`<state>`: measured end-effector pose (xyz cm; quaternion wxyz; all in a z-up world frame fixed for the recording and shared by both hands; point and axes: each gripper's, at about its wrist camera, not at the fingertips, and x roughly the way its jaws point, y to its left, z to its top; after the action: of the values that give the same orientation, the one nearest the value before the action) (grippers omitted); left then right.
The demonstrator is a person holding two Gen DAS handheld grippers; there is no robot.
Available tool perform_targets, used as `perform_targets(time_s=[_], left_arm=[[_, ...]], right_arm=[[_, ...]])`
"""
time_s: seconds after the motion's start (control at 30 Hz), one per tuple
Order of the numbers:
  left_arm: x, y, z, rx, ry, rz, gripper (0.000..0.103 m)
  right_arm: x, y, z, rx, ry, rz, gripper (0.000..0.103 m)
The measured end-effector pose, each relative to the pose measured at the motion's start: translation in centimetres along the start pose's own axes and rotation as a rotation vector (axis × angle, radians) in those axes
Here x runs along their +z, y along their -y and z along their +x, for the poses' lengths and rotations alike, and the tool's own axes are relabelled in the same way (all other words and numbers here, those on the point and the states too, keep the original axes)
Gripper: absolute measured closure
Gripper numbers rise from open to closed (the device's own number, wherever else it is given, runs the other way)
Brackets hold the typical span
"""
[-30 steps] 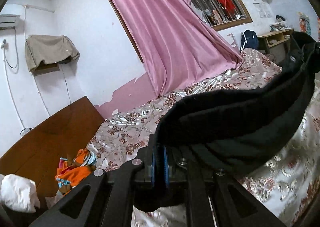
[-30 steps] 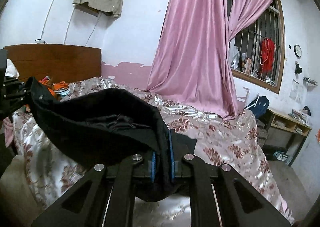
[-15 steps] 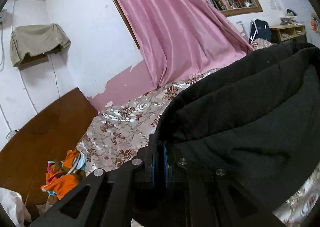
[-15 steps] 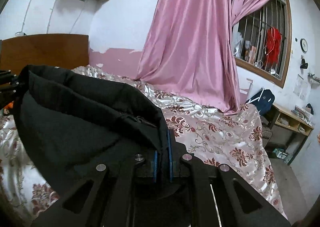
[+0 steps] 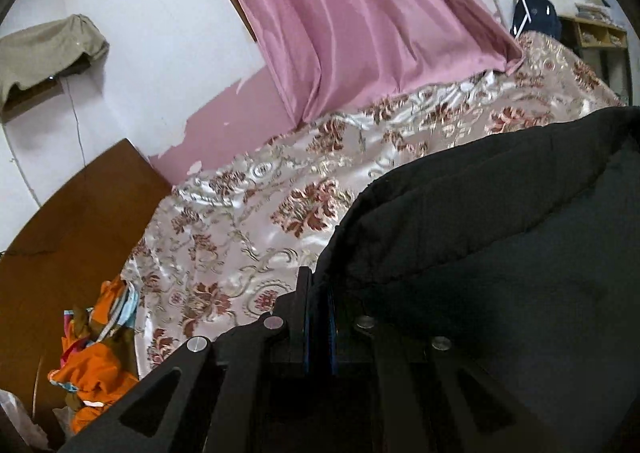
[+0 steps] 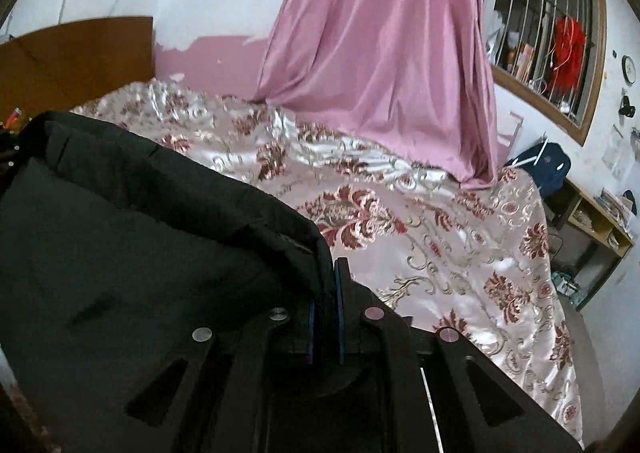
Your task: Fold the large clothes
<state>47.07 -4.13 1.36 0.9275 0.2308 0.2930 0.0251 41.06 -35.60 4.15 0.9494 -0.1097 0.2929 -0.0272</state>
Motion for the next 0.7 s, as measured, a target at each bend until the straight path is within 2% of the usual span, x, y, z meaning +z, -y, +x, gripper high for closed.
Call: perform_targets(time_s=[0.2, 0.37, 0.43, 0.47, 0.5, 0.57, 0.6, 0.63, 0.7], left_arm=[[-0.7, 1.3, 3.8, -0.023, -0.047, -0.003, 0.095], [-1.0, 0.7, 4.4, -0.07, -0.044, -0.047, 0.091], [-1.1, 0.2, 4.1, -0.102, -0.033, -0.07, 0.08], [-1.0, -0.4, 3.7, -0.122, -0.026, -0.092, 0.061], [-1.0, -1.1, 3.1, -0.138, -0.014, -0.125, 0.028], [-0.9, -2.6, 1.7, -0.156, 0.029, -0.194, 0.009], [-0.9, -3.2, 0.9, -0.169, 0.05, -0.218, 0.009], [-1.0, -3.7, 0.2, -0.184, 0.062, -0.237, 0.009], [-1.0, -4.0, -1.2, -0.193, 0.066, -0.245, 0.009]], right_arm=[[-1.2, -1.4, 3.6, -0.018, -0.045, -0.022, 0.096], [-1.4, -1.8, 4.8, -0.03, -0.056, -0.033, 0.096], [-1.4, -2.0, 5.1, -0.021, -0.057, -0.033, 0.095], [-1.4, -1.9, 5.1, -0.013, -0.057, -0.031, 0.095], [-1.4, -1.7, 5.1, 0.004, -0.056, -0.021, 0.094], [-1.3, -0.7, 4.3, 0.079, -0.039, 0.026, 0.088], [-1.5, -0.1, 3.7, 0.107, -0.021, 0.057, 0.078], [-1.5, 0.3, 3.0, 0.123, -0.005, 0.087, 0.059], [-1.6, 1.0, 1.4, 0.152, 0.037, 0.136, 0.039]])
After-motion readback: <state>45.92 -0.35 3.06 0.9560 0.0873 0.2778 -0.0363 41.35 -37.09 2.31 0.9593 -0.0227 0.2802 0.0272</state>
